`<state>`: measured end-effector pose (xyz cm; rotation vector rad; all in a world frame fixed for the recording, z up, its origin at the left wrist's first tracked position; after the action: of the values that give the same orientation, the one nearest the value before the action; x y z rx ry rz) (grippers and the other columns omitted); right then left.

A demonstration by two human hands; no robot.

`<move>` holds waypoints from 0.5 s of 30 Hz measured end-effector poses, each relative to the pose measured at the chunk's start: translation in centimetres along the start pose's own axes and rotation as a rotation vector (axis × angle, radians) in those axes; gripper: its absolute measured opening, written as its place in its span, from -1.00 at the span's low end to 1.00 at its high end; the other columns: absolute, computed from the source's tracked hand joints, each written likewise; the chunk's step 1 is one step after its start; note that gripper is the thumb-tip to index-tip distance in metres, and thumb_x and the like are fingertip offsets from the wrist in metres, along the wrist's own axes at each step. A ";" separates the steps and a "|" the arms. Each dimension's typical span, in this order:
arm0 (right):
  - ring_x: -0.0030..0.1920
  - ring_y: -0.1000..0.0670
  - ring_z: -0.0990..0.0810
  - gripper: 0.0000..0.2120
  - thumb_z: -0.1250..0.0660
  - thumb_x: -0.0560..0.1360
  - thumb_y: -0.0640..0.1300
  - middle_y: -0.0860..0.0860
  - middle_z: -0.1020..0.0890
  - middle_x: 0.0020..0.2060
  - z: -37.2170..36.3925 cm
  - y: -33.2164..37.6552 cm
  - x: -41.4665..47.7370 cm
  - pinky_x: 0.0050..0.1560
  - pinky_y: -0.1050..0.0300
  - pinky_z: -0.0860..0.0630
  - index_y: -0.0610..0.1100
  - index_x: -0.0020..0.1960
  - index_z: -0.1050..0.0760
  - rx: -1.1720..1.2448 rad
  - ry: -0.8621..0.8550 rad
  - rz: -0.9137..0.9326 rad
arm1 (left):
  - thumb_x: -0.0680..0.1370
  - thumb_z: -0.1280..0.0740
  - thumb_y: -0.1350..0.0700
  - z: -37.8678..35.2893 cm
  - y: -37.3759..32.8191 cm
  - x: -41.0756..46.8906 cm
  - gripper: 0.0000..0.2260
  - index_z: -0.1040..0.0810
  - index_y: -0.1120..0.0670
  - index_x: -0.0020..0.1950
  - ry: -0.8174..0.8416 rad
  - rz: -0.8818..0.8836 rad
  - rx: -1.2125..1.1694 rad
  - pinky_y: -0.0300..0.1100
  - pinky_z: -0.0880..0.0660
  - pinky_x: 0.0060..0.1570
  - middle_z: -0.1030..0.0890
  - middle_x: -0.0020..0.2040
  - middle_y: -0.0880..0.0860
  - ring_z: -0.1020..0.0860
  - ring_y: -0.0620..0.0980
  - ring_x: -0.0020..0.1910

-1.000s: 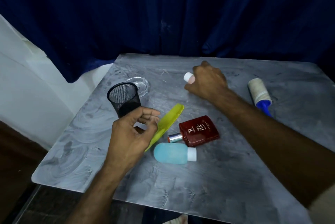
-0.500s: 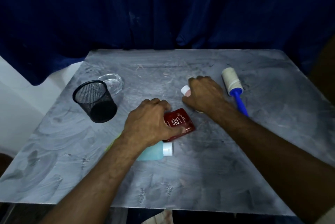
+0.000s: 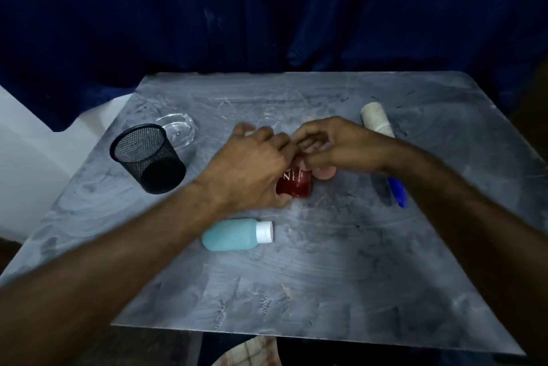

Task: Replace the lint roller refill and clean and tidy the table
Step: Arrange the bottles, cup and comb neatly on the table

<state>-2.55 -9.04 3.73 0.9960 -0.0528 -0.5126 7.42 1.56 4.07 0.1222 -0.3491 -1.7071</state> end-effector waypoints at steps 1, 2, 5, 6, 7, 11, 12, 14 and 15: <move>0.08 -0.06 -0.72 -0.66 -0.49 0.48 -0.31 -0.06 -0.74 0.05 0.3 0.1 -0.1 0.21 -0.01 -0.60 -0.13 0.23 -0.60 0.066 0.025 0.011 | 0.43 -0.32 -0.39 0.6 0.4 0.4 -0.30 -0.50 0.05 0.41 -0.006 -0.061 0.058 0.22 -0.42 0.34 -0.64 0.24 0.05 -0.59 0.13 0.23; 0.07 -0.07 -0.73 -0.63 -0.50 0.48 -0.33 -0.08 -0.74 0.04 0.6 0.2 -0.1 0.19 -0.01 -0.62 -0.16 0.25 -0.58 0.116 0.026 0.020 | 0.44 -0.34 -0.37 1.1 0.8 0.9 -0.29 -0.49 0.06 0.44 -0.023 -0.121 0.112 0.29 -0.36 0.40 -0.64 0.26 0.06 -0.59 0.15 0.25; 0.14 -0.14 -0.72 -0.57 -0.56 0.44 -0.30 -0.18 -0.73 0.08 1.3 0.9 0.8 0.26 -0.14 -0.62 -0.25 0.28 -0.56 0.171 -0.001 0.055 | 0.43 -0.44 -0.25 3.3 1.8 2.1 -0.26 -0.44 0.09 0.51 -0.118 -0.323 0.214 0.46 -0.22 0.48 -0.66 0.28 0.12 -0.61 0.19 0.25; 0.15 -0.14 -0.72 -0.56 -0.56 0.43 -0.30 -0.20 -0.73 0.08 1.5 1.2 1.3 0.27 -0.15 -0.61 -0.27 0.27 -0.56 0.174 -0.016 0.077 | 0.45 -0.43 -0.20 4.1 2.2 2.5 -0.29 -0.42 0.10 0.51 -0.143 -0.383 0.224 0.50 -0.18 0.49 -0.66 0.27 0.13 -0.61 0.19 0.26; 0.15 -0.13 -0.72 -0.57 -0.56 0.43 -0.32 -0.21 -0.72 0.09 1.7 1.4 1.9 0.28 -0.15 -0.61 -0.29 0.26 -0.56 0.193 -0.037 0.100 | 0.47 -0.38 -0.16 4.7 2.6 2.8 -0.33 -0.40 0.11 0.51 -0.152 -0.418 0.235 0.52 -0.14 0.50 -0.65 0.26 0.13 -0.59 0.19 0.28; 0.13 -0.07 -0.70 -0.59 -0.47 0.45 -0.44 -0.18 -0.71 0.10 2.9 1.7 4.5 0.25 -0.08 -0.63 -0.25 0.27 -0.57 0.447 -0.165 0.158 | 0.47 -0.37 0.02 6.0 5.4 3.5 -0.41 -0.39 0.07 0.49 -0.274 -0.241 0.191 0.34 -0.17 0.57 -0.50 0.47 0.10 -0.44 0.15 0.49; 0.13 -0.08 -0.71 -0.56 -0.45 0.46 -0.45 -0.16 -0.72 0.11 3.1 1.5 5.1 0.20 -0.03 -0.66 -0.24 0.31 -0.56 0.544 -0.207 0.157 | 0.45 -0.43 0.06 5.8 6.1 3.2 -0.39 -0.40 0.07 0.50 -0.343 -0.135 0.060 0.26 -0.24 0.56 -0.46 0.52 0.10 -0.42 0.14 0.51; 0.10 -0.10 -0.73 -0.52 -0.46 0.46 -0.44 -0.18 -0.72 0.13 2.9 0.9 6.3 0.10 0.04 -0.68 -0.27 0.35 -0.53 0.674 -0.310 0.141 | 0.44 -0.48 0.12 4.6 7.6 1.8 -0.36 -0.44 0.12 0.51 -0.567 0.130 -0.387 0.15 -0.36 0.50 -0.42 0.53 0.14 -0.41 0.13 0.51; 0.10 -0.12 -0.73 -0.51 -0.47 0.45 -0.43 -0.21 -0.72 0.13 2.5 0.6 6.9 0.10 0.03 -0.68 -0.29 0.36 -0.52 0.689 -0.357 0.133 | 0.45 -0.49 0.16 3.2 8.4 0.7 -0.36 -0.44 0.15 0.52 -0.684 0.306 -0.630 0.13 -0.40 0.48 -0.42 0.51 0.15 -0.42 0.12 0.50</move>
<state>3.09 -13.72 4.32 1.5461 -0.6463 -0.5564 14.32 0.29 9.72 -0.9466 -0.2899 -1.4370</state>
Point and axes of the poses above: each hand's wrist, its own x-axis towards the middle knuckle, its own z-axis out of the back of the hand, y = z × x, the point moved 6 cm from there along x, towards the middle knuckle
